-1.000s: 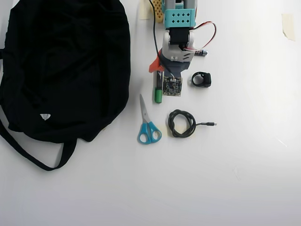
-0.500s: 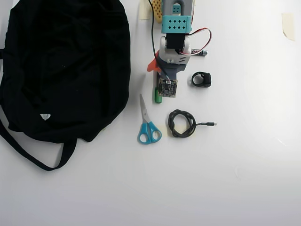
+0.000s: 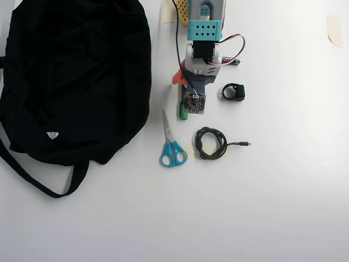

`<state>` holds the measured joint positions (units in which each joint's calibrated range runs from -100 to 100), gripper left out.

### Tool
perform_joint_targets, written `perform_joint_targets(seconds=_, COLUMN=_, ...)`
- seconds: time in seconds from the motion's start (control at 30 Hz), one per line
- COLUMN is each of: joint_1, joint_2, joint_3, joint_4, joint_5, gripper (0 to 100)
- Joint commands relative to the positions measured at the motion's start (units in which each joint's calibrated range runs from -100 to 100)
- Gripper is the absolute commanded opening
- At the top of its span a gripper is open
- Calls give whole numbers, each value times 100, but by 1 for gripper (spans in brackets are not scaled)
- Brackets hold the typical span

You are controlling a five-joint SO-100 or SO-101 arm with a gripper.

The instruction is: Put the green marker into the black bag

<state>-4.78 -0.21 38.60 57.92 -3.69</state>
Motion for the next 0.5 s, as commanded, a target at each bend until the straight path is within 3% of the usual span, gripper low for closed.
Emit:
perform_joint_targets(seconds=0.0, joint_1=51, joint_2=195, joint_3=-33, joint_4=-271, joint_5=-9, gripper=31)
perform_joint_targets(seconds=0.47, joint_1=74, joint_2=278, joint_3=-33, joint_4=-297, joint_5=-9, gripper=31)
